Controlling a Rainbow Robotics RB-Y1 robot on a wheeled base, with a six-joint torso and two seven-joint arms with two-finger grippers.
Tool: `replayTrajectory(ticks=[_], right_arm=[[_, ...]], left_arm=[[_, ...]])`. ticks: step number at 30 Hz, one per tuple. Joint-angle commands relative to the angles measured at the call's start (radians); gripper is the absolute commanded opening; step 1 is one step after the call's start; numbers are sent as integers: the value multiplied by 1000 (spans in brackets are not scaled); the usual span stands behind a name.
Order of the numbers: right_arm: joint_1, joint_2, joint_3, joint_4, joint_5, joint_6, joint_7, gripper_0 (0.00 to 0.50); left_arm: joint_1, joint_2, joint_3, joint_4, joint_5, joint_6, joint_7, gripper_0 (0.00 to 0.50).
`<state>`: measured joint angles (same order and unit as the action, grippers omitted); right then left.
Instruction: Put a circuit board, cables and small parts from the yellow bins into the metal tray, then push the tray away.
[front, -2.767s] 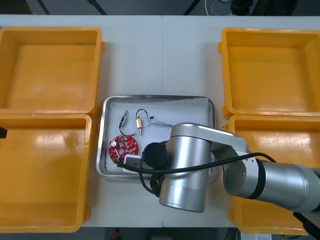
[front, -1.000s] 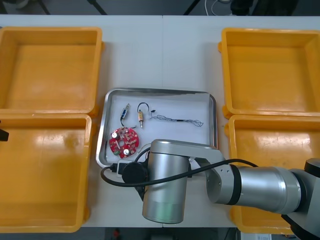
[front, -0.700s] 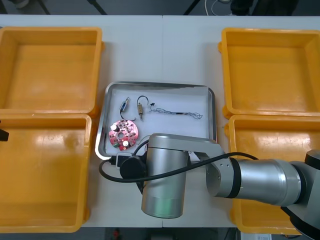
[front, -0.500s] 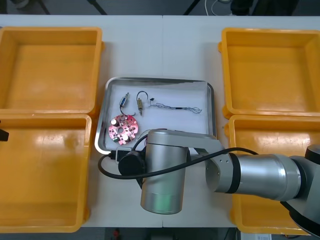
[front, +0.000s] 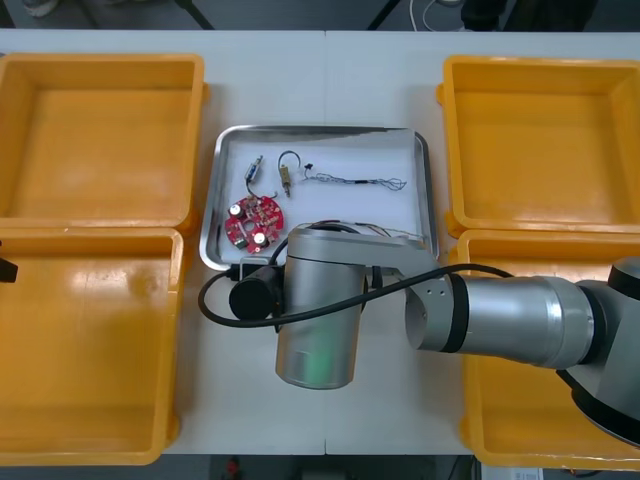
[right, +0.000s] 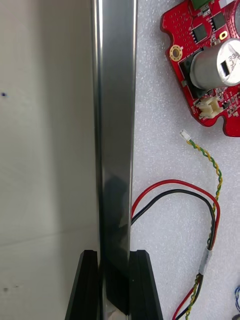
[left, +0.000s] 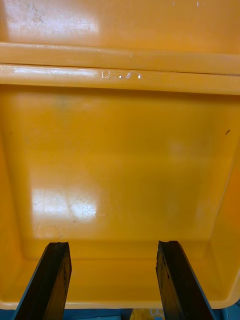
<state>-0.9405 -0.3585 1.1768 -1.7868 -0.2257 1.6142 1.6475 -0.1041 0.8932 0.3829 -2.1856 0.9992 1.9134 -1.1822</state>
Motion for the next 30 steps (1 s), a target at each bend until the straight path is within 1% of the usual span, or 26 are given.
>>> replayTrajectory(ticks=[1,8,12,15,20,30], right_arm=[[-77,16,-14,33,14,-17,38,0],[-113,27,-34,104,36,-46,51,0],[-135,47,-72,159,34,-65,61,0],[-147,62,-105,207,34,-102,67,0],[-173,69,-126,291,34,-206,80,0],[-212,75,-125,372,40,-270,109,0]], left_arm=[[11,-11,30,-26,-10,7,-112,500],[11,-11,30,-26,-10,7,-112,500],[11,-11,30,-26,-10,7,-112,500],[11,-11,30,-26,-10,7,-112,500],[11,-11,30,-26,-10,7,-112,500],[11,-11,30,-26,-10,7,-112,500]])
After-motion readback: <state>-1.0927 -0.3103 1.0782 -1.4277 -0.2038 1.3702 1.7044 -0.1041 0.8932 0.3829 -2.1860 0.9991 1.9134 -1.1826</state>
